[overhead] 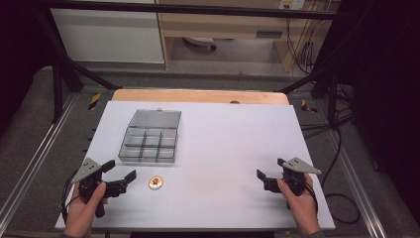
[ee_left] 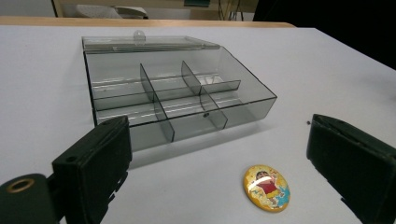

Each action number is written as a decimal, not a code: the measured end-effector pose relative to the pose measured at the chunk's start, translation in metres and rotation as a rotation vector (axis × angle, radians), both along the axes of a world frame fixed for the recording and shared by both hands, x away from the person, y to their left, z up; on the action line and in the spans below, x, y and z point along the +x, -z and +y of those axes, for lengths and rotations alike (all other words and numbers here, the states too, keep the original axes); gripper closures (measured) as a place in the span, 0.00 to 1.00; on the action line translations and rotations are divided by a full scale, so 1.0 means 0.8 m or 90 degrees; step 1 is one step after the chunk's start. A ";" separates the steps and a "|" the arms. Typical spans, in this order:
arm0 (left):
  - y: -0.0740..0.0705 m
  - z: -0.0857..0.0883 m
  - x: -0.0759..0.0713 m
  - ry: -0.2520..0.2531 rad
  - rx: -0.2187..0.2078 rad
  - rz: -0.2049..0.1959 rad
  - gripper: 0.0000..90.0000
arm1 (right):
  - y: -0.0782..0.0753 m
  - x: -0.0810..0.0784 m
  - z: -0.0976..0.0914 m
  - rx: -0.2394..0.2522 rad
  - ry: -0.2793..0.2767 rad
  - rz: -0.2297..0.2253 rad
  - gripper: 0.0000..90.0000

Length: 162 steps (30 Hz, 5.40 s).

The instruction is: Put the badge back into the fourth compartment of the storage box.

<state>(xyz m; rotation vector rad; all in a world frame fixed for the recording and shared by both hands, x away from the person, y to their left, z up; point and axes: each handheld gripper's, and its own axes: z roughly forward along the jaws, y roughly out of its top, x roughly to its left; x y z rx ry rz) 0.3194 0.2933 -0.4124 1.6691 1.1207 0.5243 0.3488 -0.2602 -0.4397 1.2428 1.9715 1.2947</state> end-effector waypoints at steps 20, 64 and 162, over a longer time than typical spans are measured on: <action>0.019 -0.047 0.003 0.095 0.085 0.072 0.08 | 0.001 0.001 0.007 -0.016 -0.003 0.009 0.04; 0.054 -0.078 0.026 0.172 0.171 0.130 0.41 | 0.010 0.004 0.013 -0.041 -0.018 0.054 0.04; -0.038 0.007 0.105 -0.080 0.047 -0.013 0.54 | 0.009 0.003 0.015 -0.030 -0.024 0.051 0.03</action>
